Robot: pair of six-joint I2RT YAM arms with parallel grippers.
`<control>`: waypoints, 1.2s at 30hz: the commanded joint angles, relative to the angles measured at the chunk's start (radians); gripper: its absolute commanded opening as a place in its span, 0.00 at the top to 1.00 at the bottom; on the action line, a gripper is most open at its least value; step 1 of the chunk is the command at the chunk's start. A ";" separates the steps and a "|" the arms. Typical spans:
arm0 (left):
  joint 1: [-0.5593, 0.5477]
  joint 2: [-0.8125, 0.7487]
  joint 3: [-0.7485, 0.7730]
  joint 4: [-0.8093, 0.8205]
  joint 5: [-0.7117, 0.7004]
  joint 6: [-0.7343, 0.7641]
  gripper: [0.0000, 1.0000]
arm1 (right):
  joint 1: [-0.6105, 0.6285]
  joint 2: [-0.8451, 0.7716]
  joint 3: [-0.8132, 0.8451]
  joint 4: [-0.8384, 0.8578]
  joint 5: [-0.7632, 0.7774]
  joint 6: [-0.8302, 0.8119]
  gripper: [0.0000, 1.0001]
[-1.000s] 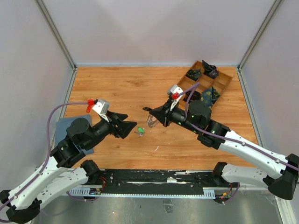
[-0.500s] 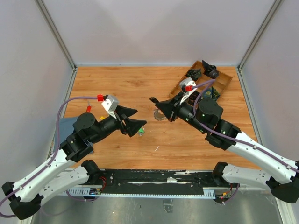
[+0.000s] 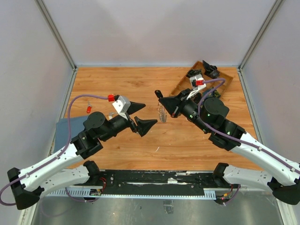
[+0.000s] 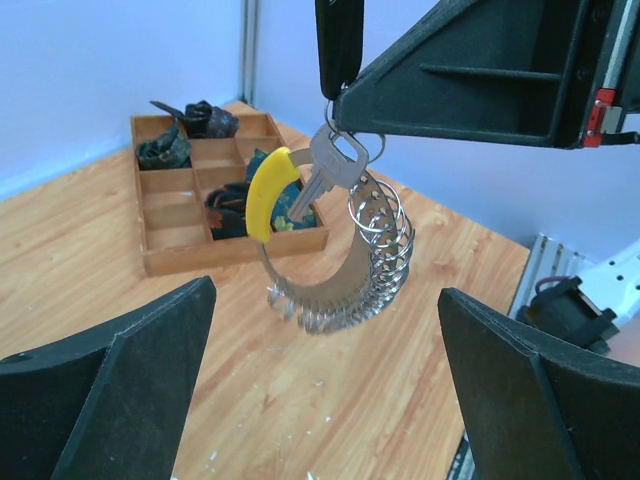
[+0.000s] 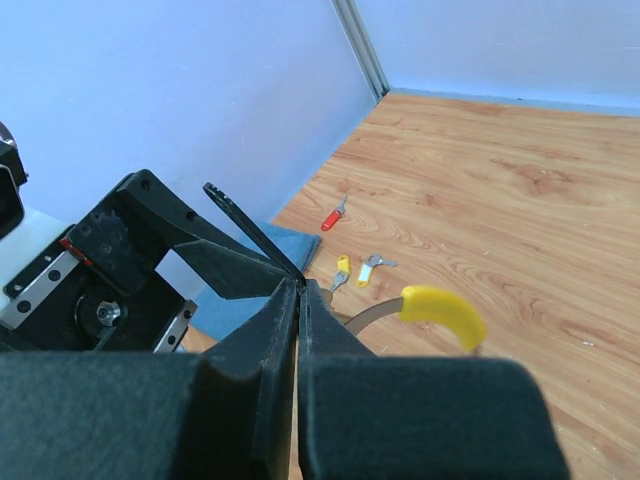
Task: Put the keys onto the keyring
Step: Pick up the keyring from the center of the board.
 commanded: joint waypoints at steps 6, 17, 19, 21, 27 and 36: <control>-0.052 0.089 0.026 0.146 -0.071 0.076 0.00 | -0.012 -0.010 0.033 0.052 0.067 0.145 0.99; -0.110 0.155 0.009 0.215 -0.220 0.090 0.03 | -0.010 -0.005 0.017 0.068 0.101 0.219 0.99; -0.115 0.173 0.008 0.224 -0.234 0.096 0.10 | -0.010 -0.005 0.019 0.070 0.101 0.227 0.99; -0.119 0.186 0.006 0.236 -0.236 0.100 0.20 | -0.010 -0.008 0.019 0.069 0.103 0.232 0.99; -0.121 0.203 -0.010 0.276 -0.237 0.093 0.36 | -0.010 -0.018 0.010 0.072 0.109 0.263 1.00; -0.123 0.212 -0.021 0.308 -0.258 0.081 0.56 | -0.010 -0.036 -0.017 0.084 0.102 0.327 0.99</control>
